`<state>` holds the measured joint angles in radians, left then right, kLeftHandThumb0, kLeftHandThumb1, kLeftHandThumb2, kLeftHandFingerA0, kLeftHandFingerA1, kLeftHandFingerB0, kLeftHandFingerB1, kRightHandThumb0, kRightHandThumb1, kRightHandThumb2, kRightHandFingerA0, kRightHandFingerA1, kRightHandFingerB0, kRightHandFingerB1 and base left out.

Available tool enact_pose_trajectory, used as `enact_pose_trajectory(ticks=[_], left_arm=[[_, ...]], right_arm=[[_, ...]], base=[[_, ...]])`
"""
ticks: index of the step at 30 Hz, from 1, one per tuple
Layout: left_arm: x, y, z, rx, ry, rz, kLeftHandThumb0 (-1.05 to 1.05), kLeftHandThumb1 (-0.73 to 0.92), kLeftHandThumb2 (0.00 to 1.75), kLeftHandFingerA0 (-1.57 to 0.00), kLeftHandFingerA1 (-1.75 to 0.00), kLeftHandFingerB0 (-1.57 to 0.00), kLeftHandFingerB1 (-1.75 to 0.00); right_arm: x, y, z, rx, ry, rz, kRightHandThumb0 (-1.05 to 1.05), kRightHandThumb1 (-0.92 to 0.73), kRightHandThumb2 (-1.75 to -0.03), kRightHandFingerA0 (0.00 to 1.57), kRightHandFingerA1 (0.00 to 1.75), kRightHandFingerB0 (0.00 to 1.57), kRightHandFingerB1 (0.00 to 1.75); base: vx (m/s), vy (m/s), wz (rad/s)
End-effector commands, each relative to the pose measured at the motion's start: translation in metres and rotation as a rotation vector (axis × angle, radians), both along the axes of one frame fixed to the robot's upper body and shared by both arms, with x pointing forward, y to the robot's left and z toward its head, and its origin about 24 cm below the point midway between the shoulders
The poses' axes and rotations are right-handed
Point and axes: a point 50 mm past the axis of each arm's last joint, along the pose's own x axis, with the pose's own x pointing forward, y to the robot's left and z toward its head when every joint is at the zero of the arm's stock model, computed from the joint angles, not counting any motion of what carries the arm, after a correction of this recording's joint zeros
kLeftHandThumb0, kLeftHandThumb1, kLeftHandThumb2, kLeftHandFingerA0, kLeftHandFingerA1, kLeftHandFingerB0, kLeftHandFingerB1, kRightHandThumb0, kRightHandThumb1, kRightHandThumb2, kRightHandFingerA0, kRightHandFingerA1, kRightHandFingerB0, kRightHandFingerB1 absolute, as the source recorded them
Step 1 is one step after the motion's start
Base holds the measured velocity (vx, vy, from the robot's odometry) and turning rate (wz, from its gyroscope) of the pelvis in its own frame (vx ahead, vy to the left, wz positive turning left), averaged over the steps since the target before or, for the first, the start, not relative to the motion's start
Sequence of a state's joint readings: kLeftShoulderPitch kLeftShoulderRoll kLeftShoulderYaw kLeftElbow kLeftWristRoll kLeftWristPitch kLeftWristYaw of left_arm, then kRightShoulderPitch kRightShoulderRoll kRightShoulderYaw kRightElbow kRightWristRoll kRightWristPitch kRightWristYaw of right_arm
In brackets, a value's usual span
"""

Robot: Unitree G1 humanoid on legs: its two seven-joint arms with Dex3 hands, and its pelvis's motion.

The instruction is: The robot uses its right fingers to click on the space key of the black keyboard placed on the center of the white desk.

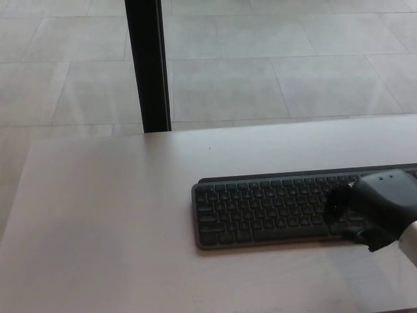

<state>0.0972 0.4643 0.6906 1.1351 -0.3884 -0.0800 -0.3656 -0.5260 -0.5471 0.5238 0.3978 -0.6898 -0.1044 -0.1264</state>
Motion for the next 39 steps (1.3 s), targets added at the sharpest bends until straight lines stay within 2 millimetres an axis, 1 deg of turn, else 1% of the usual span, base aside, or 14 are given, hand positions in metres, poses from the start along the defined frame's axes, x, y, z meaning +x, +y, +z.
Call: enact_pose_trajectory(ticks=[1,2,3,13,15,20,21,22,25,27,33,34,38,39], left_arm=[[-0.004,0.004,0.003,0.01,-0.021,0.043,-0.5,0.73,0.6,-0.52,-0.57,-0.28,-0.41],[-0.005,0.005,0.003,0.0,-0.036,0.051,-0.49,0.73,0.61,-0.5,-0.58,-0.26,-0.41],[-0.005,0.005,0.003,0.005,-0.034,0.059,-0.5,0.72,0.6,-0.52,-0.58,-0.29,-0.42],[-0.005,0.004,0.004,-0.003,-0.053,0.073,-0.48,0.74,0.61,-0.49,-0.59,-0.27,-0.41],[-0.005,0.004,0.004,-0.004,-0.061,0.072,-0.47,0.73,0.6,-0.5,-0.6,-0.28,-0.41],[-0.005,0.004,0.004,-0.008,-0.058,0.065,-0.48,0.74,0.61,-0.46,-0.59,-0.26,-0.41],[-0.005,0.004,0.004,0.001,-0.056,0.044,-0.49,0.73,0.6,-0.5,-0.57,-0.28,-0.41],[-0.004,0.004,0.005,0.008,-0.05,0.045,-0.48,0.73,0.6,-0.52,-0.58,-0.3,-0.41],[-0.004,0.005,0.004,0.004,-0.047,0.059,-0.48,0.72,0.61,-0.51,-0.58,-0.28,-0.41],[-0.005,0.005,0.004,-0.017,-0.078,0.054,-0.46,0.74,0.62,-0.46,-0.59,-0.24,-0.41],[-0.008,0.004,0.003,-0.02,-0.074,0.061,-0.46,0.75,0.62,-0.47,-0.57,-0.26,-0.41],[-0.009,0.004,0.003,-0.018,-0.071,0.06,-0.47,0.74,0.61,-0.48,-0.58,-0.27,-0.41],[-0.01,0.004,0.002,-0.017,-0.068,0.068,-0.46,0.73,0.6,-0.49,-0.57,-0.3,-0.41],[-0.009,0.004,0.002,-0.011,-0.061,0.086,-0.46,0.72,0.6,-0.52,-0.58,-0.3,-0.41]], right_arm=[[0.006,0.006,0.007,0.005,-0.097,0.02,-0.35,-0.52,-0.58,0.78,1.62,0.9,0.65],[0.006,0.01,0.005,-0.003,-0.101,0.026,-0.32,-0.52,-0.59,0.8,1.62,0.91,0.66],[0.006,0.011,0.004,-0.019,-0.095,0.029,-0.33,-0.55,-0.58,0.77,1.65,0.93,0.79],[0.003,0.016,-0.016,-0.05,-0.024,0.033,-0.32,-0.53,-0.56,0.89,1.6,0.92,0.73],[0.004,0.016,-0.018,-0.076,-0.01,0.025,-0.35,-0.55,-0.56,0.87,1.61,0.91,0.71],[0.005,0.014,-0.022,-0.074,-0.01,0.014,-0.32,-0.53,-0.59,0.87,1.64,0.9,0.78],[0.007,0.014,-0.023,-0.078,-0.004,0.013,-0.42,-0.49,-0.65,0.88,1.54,0.93,0.86],[0.007,0.015,-0.022,-0.081,-0.003,0.013,-0.34,-0.56,-0.56,0.84,1.58,0.89,0.74],[0.009,0.019,-0.021,-0.094,-0.007,0.018,-0.35,-0.57,-0.57,0.81,1.57,0.89,0.78],[0.009,0.023,-0.02,-0.102,-0.004,0.021,-0.36,-0.55,-0.61,0.78,1.6,0.88,0.7],[0.012,0.035,-0.015,-0.077,-0.018,0.037,-0.36,-0.54,-0.59,0.78,1.62,0.87,0.73],[0.013,0.036,-0.015,-0.07,-0.018,0.037,-0.35,-0.56,-0.6,0.76,1.6,0.85,0.8],[0.014,0.042,-0.011,-0.062,-0.045,0.054,-0.33,-0.53,-0.6,0.8,1.62,0.88,0.71],[0.014,0.043,-0.01,-0.068,-0.043,0.053,-0.32,-0.55,-0.59,0.79,1.64,0.87,0.94]], base=[[0.0,0.0,0.0],[0.0,0.0,0.0],[0.0,0.0,0.0],[0.0,0.0,0.0],[0.0,0.0,0.0],[0.0,0.0,0.0],[0.0,0.0,0.0],[0.0,0.0,0.0],[0.0,0.0,0.0],[0.0,0.0,0.0],[0.0,0.0,0.0],[0.0,0.0,0.0],[0.0,0.0,0.0],[0.0,0.0,0.0]])
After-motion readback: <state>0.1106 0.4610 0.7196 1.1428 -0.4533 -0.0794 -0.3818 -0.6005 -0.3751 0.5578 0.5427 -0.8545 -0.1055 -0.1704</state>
